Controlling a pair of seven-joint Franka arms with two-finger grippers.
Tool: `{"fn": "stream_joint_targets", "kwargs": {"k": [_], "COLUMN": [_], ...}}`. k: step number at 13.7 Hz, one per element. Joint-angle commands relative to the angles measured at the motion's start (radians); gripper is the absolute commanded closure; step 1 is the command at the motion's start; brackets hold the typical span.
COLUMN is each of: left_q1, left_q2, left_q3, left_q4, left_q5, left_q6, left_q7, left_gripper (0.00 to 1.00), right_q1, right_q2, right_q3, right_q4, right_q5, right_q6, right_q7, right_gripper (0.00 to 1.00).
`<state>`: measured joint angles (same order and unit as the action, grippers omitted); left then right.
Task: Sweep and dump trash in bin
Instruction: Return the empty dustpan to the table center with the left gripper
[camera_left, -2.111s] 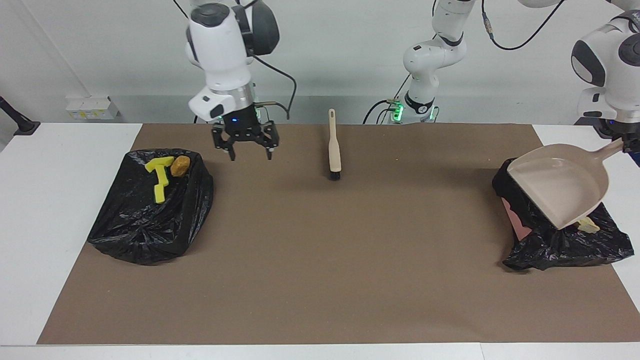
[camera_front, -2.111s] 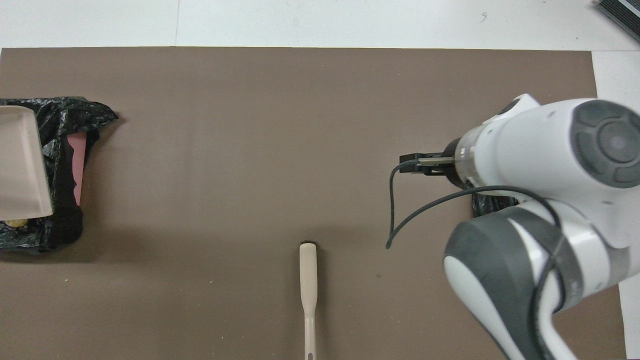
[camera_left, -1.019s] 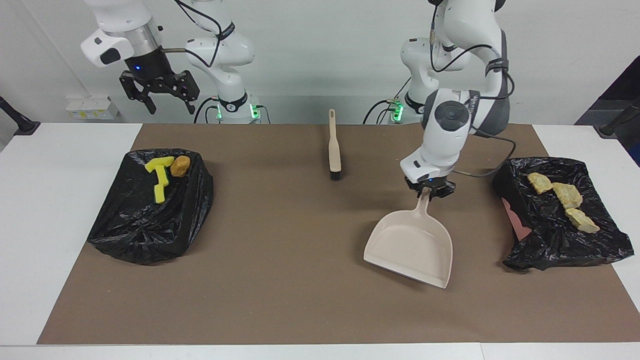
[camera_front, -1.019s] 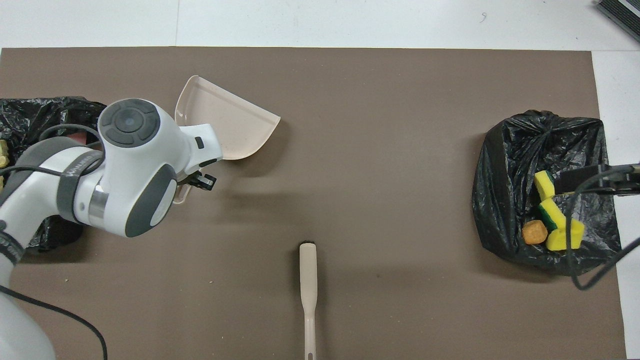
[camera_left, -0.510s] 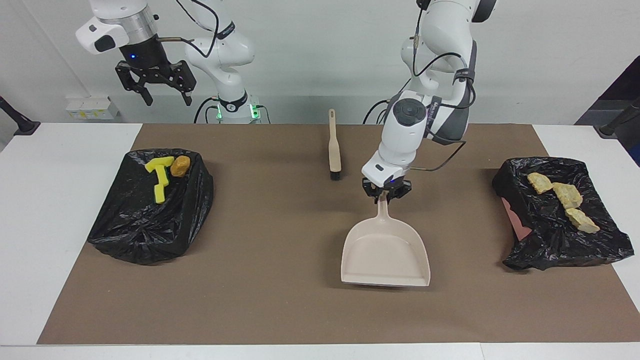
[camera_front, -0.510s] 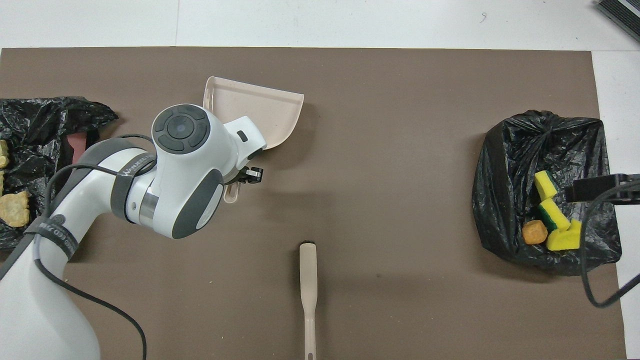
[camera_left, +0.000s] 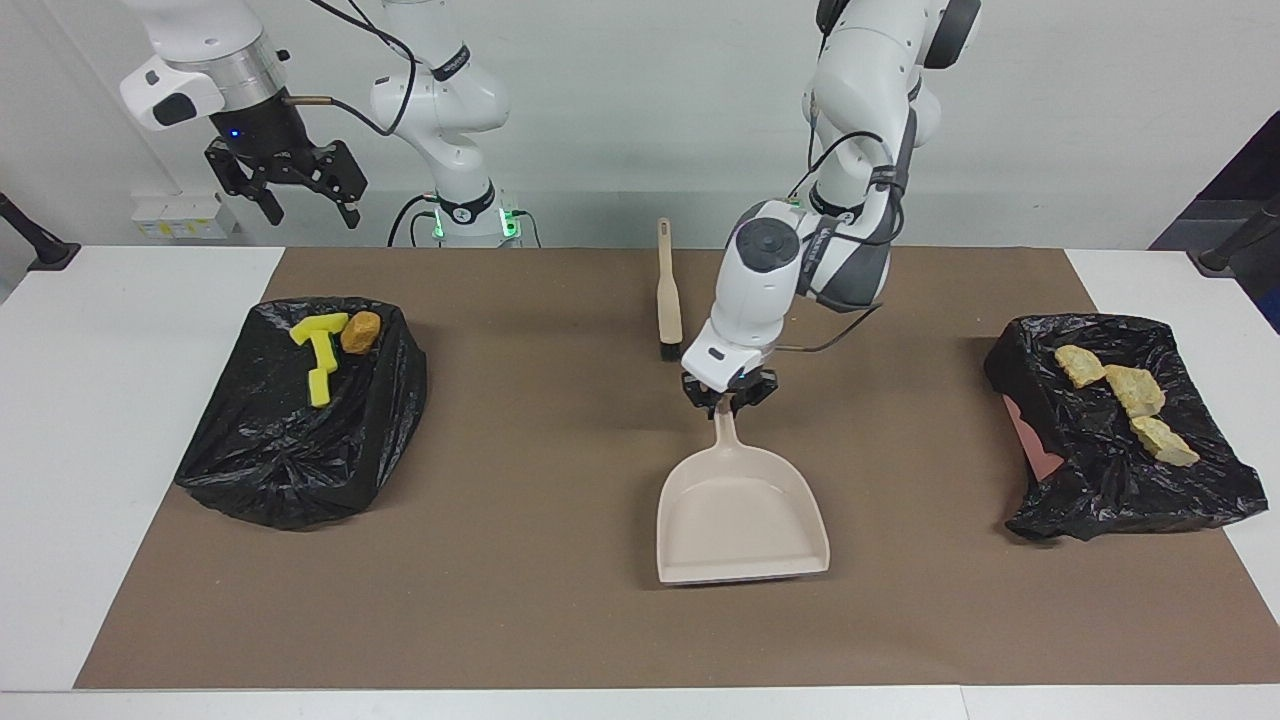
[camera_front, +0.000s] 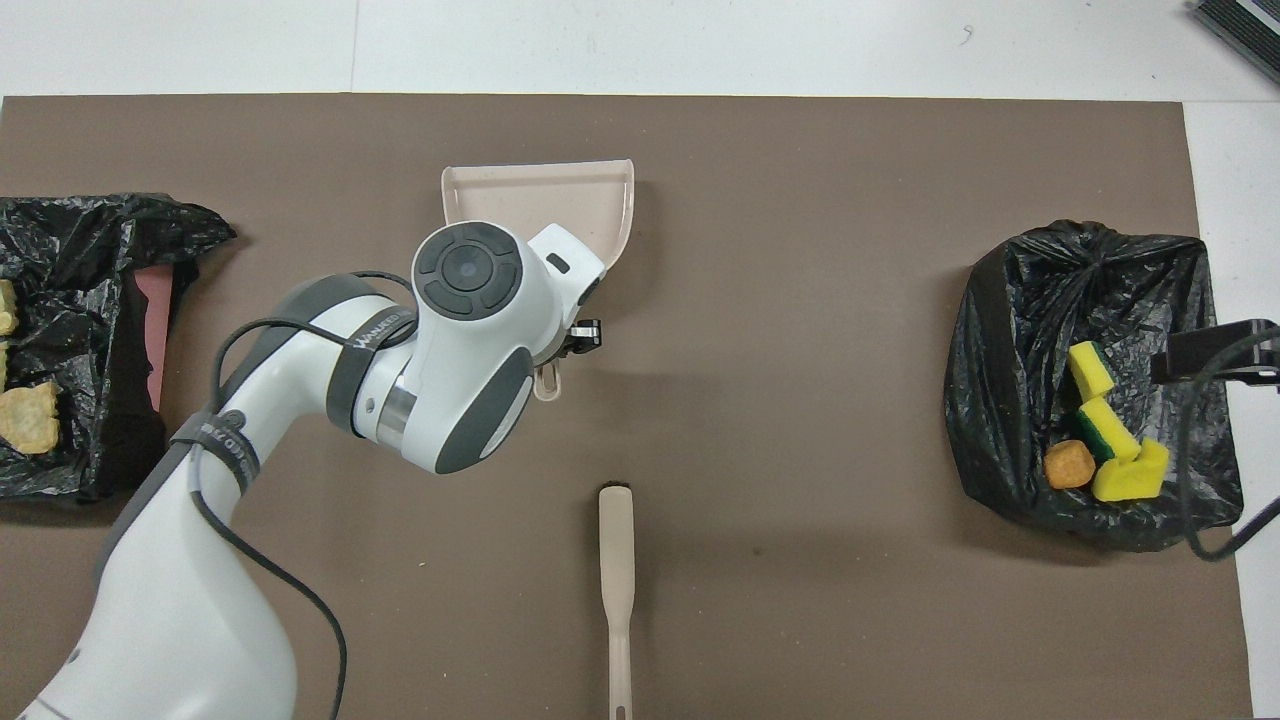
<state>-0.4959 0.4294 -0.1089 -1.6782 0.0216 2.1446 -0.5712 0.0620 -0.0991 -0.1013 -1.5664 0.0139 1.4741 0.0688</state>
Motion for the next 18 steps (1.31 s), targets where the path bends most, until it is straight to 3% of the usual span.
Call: {"fn": "stream_joint_targets", "kwargs": {"k": [1,4,7,9,12,18], "left_q1": [-0.039,-0.039,-0.036,-0.035,-0.026,0.112], "left_q2": [0.063,0.069,0.068,0.06,0.025,-0.203], "left_q3": [0.008,0.008,0.009,0.011,0.015,0.021], "left_q4": [0.075,0.075,0.075,0.075,0.066,-0.052], "left_q5": [-0.014,-0.025,-0.017,0.009,0.023,0.026], "left_q6": [0.006,0.008,0.008,0.005,-0.011,-0.133], "left_q7": [-0.001,-0.001,-0.004,-0.006,-0.001,0.149], "left_gripper": [1.0,1.0,0.25,0.0,0.0,0.0], "right_q1": [-0.002,-0.001,-0.001,-0.001,-0.001,-0.001], "right_q2": [-0.005,-0.01,-0.016,-0.016,-0.016,-0.019], "right_q3": [0.008,0.008,0.008,0.008,0.008,0.008], "right_q4": [0.002,-0.003,-0.009,-0.012,-0.014,-0.015], "right_q5": [0.009,0.009,0.008,0.008,0.008,0.008], "right_q6": [0.002,0.002,0.0,0.003,0.003,-0.005], "right_q7": [-0.021,-0.023,-0.023,-0.023,-0.023,-0.023], "right_gripper": [0.0,0.0,0.0,0.0,0.0,0.0]}}
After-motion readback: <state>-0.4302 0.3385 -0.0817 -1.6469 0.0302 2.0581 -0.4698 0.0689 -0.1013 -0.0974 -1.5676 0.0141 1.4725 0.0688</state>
